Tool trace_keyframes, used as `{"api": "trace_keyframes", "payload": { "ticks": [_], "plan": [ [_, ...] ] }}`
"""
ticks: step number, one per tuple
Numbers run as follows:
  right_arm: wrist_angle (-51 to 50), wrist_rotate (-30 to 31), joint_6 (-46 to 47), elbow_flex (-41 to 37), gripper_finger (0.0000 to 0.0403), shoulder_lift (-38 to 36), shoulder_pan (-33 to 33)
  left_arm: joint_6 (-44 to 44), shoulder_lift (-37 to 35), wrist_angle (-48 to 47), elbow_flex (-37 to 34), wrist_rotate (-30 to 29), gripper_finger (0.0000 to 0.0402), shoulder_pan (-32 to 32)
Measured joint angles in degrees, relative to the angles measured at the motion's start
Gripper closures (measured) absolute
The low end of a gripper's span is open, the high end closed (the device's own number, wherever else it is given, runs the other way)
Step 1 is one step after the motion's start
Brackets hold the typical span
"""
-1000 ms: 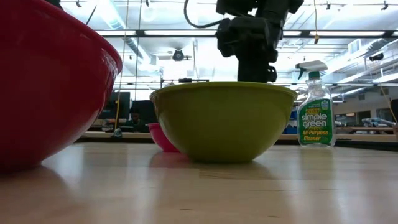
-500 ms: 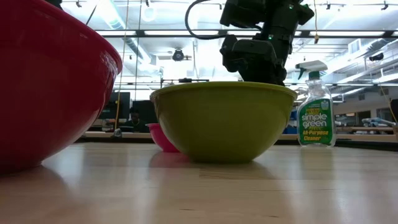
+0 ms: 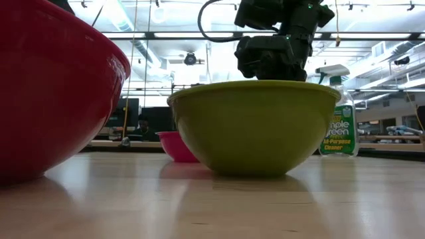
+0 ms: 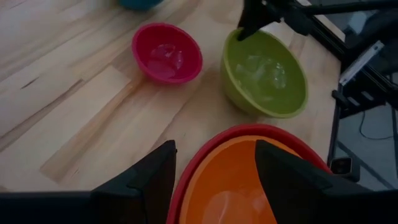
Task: Nest bowls inside each other
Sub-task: Stack the green bowl on top of the orange bowl
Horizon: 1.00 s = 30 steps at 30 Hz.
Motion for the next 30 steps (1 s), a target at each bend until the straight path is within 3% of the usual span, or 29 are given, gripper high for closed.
{"api": "trace_keyframes", "payload": {
  "ticks": [9,20,30],
  "plan": [
    [-0.61,-1.02,0.88,4.81,0.0375,0.00,0.00,1.82,-0.02,0.56,0.00,0.41,0.0180,-0.09],
    [-1.67,1.70,2.30,19.67,0.0371,0.76,0.66,12.87,-0.87,3.12,4.36,-2.89,0.0180,-1.38],
    [-7.94,4.09,0.77,45.24,0.0370,16.69,3.53,13.95,-1.42,6.03,4.66,-3.15,0.0180,-1.36]
  ]
}}
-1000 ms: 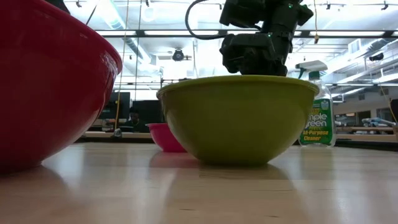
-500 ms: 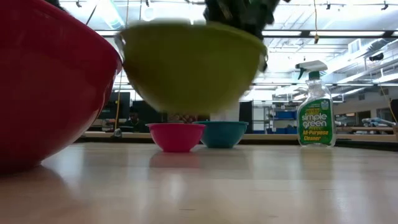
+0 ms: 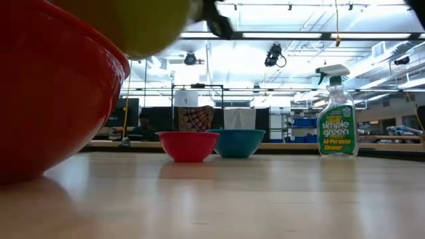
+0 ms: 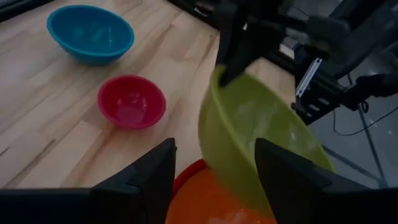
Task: Nest bowls inside each other
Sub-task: Stack the green bowl on top of the orange bowl
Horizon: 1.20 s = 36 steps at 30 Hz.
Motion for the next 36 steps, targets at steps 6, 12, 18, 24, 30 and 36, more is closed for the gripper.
{"api": "trace_keyframes", "payload": {
  "ticks": [6,12,18,24,30,36],
  "plan": [
    [-1.33,-0.03,-0.62,14.55,0.0370,10.74,1.45,-0.17,-1.44,0.06,0.00,0.70,0.0180,-0.02],
    [6.13,1.43,-5.33,21.01,0.0370,18.17,3.61,0.23,-4.11,-0.99,0.00,0.99,0.0180,-0.02],
    [8.16,3.44,-9.02,20.33,0.0369,21.65,5.09,0.28,-5.44,-2.32,0.00,0.99,0.0180,-0.02],
    [8.85,3.45,-12.42,20.33,0.0358,24.24,5.28,0.67,-5.03,-3.27,0.00,0.99,0.0180,-0.02],
    [8.64,2.69,-12.34,19.21,0.0340,24.77,4.52,0.68,-4.75,-3.54,0.00,0.99,0.0180,-0.02],
    [9.12,-0.43,-12.07,19.17,0.0284,24.67,3.16,0.70,-4.77,-3.57,0.00,0.99,0.0180,-0.02]
  ]
}}
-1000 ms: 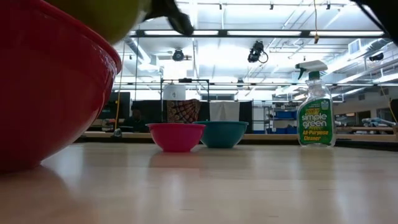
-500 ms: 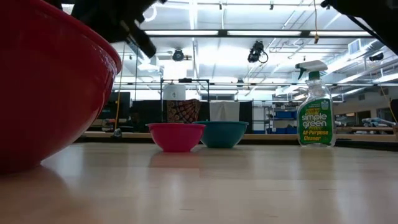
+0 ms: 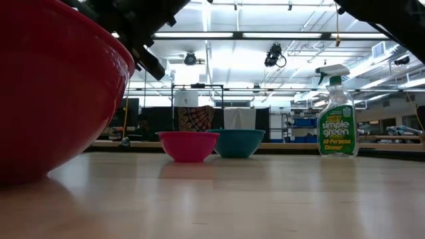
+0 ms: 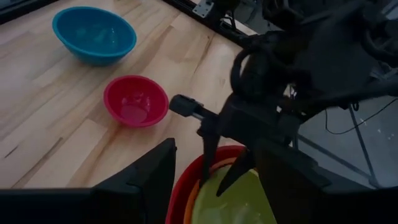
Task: Nest bowls inside each other
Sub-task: Stack the green bowl on top of the orange bowl
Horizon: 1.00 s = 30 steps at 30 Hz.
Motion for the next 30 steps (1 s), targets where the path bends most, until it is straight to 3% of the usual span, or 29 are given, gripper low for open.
{"api": "trace_keyframes", "payload": {
  "ticks": [5,10,21,23,26,30],
  "plan": [
    [-2.22,-4.17,1.38,1.86,0.0226,0.00,-0.82,-0.17,0.00,-0.35,0.00,0.00,0.0180,0.00],
    [-5.09,-4.24,1.67,2.44,0.0188,-2.17,-1.48,-0.48,0.00,-1.37,0.00,-0.04,0.0180,0.00],
    [-22.08,1.86,-1.24,2.60,0.0180,-11.17,-5.17,-1.77,2.19,-3.36,-0.04,-0.58,0.0180,0.00],
    [-27.14,2.98,-3.52,2.60,0.0180,-11.26,-5.55,-2.20,3.92,-3.28,-0.04,1.58,0.0180,0.00],
    [-33.48,5.38,-6.37,2.54,0.0180,-11.19,-5.69,-2.28,8.61,-3.18,-0.04,9.36,0.0180,0.00],
    [-36.40,6.30,-8.51,2.54,0.0180,-11.19,-6.37,-2.20,16.55,-3.20,-0.11,15.58,0.0180,-0.04]
  ]
}}
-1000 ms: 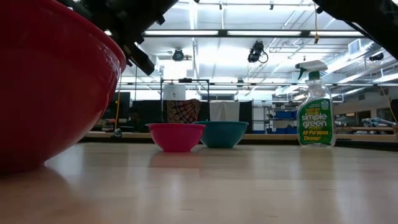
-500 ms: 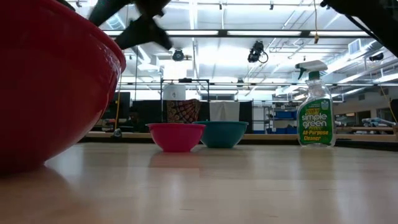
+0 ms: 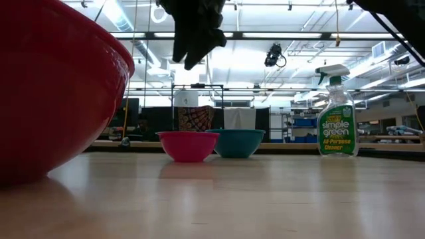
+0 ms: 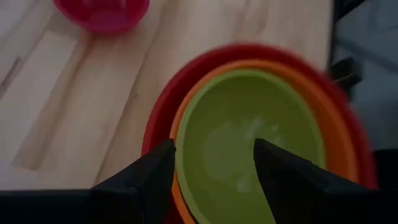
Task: Nest bowls inside each other
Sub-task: Stack the green bowl on top of the orange bowl, then stack the blue bowl on top of the green bowl
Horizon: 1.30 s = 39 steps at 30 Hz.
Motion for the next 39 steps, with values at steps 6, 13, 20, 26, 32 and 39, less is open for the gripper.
{"api": "trace_keyframes", "payload": {
  "ticks": [6,13,20,26,32,39],
  "plan": [
    [-2.32,-0.20,-1.28,0.00,0.0180,0.00,-3.36,2.45,11.36,0.27,0.02,0.16,0.0180,0.26],
    [-2.87,-0.40,-2.00,-0.02,0.0180,-1.94,-4.85,3.87,20.48,0.88,0.02,-6.25,0.0180,0.42],
    [-3.13,0.91,-0.93,-0.02,0.0180,-3.88,-4.98,9.43,24.07,3.74,0.02,-7.80,0.0180,0.42],
    [-3.25,3.07,1.19,-0.02,0.0180,-5.87,-4.98,10.00,23.61,5.48,0.02,-7.42,0.0180,0.06],
    [-3.20,2.52,-0.80,-1.36,0.0180,-6.67,-6.07,8.35,19.14,5.36,0.02,-7.08,0.0180,-1.41],
    [-2.71,-1.55,-3.67,-10.81,0.0180,-6.51,-10.21,5.44,13.66,5.01,0.02,-8.72,0.0180,-1.60]
  ]
}}
